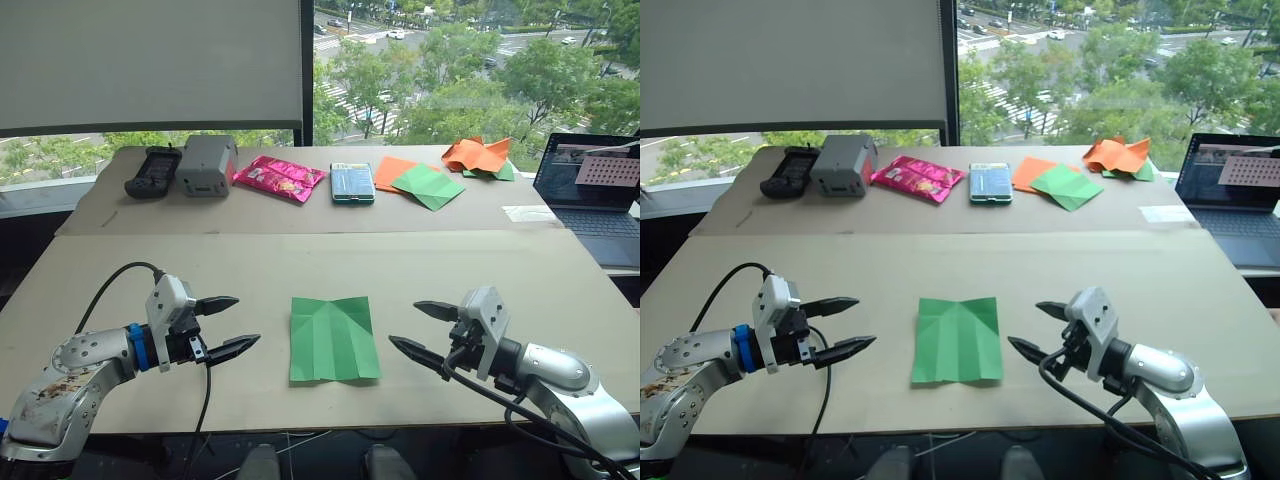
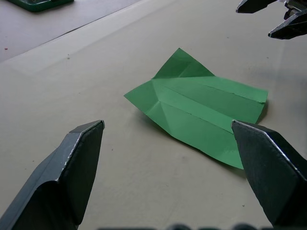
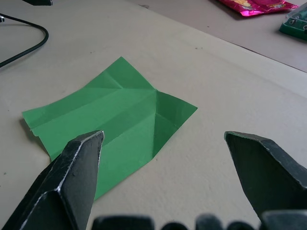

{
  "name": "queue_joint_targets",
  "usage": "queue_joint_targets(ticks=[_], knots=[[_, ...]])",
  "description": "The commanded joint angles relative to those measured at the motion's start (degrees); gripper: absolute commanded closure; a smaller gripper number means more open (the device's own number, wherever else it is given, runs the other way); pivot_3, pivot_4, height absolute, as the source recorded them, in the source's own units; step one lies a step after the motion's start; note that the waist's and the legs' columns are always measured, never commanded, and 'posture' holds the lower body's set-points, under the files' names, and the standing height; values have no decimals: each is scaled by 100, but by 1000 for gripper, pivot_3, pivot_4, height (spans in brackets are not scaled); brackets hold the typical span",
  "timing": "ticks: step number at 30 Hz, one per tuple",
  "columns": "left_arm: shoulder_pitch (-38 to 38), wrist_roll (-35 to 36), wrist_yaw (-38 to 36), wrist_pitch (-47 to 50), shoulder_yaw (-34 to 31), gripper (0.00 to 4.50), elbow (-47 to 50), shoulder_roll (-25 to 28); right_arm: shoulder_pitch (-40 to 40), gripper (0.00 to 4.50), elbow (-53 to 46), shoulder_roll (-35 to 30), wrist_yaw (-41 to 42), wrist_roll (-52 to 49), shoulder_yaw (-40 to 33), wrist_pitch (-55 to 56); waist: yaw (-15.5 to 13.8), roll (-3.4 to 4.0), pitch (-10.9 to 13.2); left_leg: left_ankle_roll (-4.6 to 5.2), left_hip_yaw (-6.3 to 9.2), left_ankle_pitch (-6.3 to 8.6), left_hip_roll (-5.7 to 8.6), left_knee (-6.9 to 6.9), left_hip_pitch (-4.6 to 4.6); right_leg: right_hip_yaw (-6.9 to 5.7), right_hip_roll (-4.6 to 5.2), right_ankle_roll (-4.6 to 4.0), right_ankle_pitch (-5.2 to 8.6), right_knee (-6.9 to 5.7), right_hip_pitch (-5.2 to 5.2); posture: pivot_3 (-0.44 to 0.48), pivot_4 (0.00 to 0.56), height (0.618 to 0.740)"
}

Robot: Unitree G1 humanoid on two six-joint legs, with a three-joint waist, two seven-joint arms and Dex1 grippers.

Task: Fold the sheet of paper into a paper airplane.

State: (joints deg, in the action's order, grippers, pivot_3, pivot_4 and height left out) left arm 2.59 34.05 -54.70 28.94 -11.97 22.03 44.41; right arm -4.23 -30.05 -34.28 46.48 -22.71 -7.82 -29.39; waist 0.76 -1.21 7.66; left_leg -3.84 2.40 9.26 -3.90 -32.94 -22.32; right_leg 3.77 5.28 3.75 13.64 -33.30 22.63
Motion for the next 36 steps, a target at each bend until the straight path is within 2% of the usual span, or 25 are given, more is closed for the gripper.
queue_joint_targets(ticks=[1, 6, 10, 11, 13, 18, 24, 36], knots=[[-85, 8, -14, -20, 14, 0, 138, 46, 21, 49, -83, -45, -32, -63, -39, 158, 0, 0, 0, 0, 0, 0, 0, 0, 0, 0, 0, 0, 0, 0, 0, 0, 150, 718], [-271, -22, -50, 54, 210, 0, -96, 19, 30, 49, -62, -42, -91, -53, 15, 169, -5, 0, 0, 0, 0, 0, 0, 0, -1, 0, 0, 0, 0, 1, 0, 0, 150, 718], [-597, -490, -67, -304, 768, 0, -604, -190, 93, 49, 7, -35, -129, -20, 63, 187, -11, 7, -4, 0, 0, 0, 1, 0, 0, 0, 0, 0, 0, 1, -1, 0, 150, 718], [-706, -637, -110, -411, 965, 413, -699, -255, 99, 0, 12, -32, -144, -13, 74, 195, -7, 5, -2, 0, 0, 0, 2, 0, -2, 0, 0, 0, 0, 1, -1, 0, 150, 718], [-992, -801, -194, -544, 1355, 735, -837, -467, 122, 0, 23, -12, -188, -15, 96, 181, -15, 3, -2, 0, 0, 0, 2, 0, -2, 0, -1, 0, 0, 2, -1, 0, 150, 718], [-1521, -1228, -466, -945, 2168, 2426, -1260, -978, 110, 0, 23, -25, -289, 31, 128, 211, -21, 4, -3, 2, 0, -1, 4, -3, -10, 0, -4, 0, 0, 3, -10, 0, 150, 718], [-1881, -1702, -488, -1164, 2656, 4451, -1851, -1337, 16, 0, -57, -59, -447, 74, 51, 245, 5, 13, -9, 9, 2, -5, 3, -2, -4, 3, -10, 12, -7, -5, -33, 0, 150, 718], [-1937, -2366, -613, -1418, 2985, 4451, -2469, -1284, -148, 0, -219, -194, -638, 69, 21, 109, -5, 10, -8, 4, 3, -3, 4, -5, 5, 3, -8, 13, -7, -19, -27, 0, 150, 718]])
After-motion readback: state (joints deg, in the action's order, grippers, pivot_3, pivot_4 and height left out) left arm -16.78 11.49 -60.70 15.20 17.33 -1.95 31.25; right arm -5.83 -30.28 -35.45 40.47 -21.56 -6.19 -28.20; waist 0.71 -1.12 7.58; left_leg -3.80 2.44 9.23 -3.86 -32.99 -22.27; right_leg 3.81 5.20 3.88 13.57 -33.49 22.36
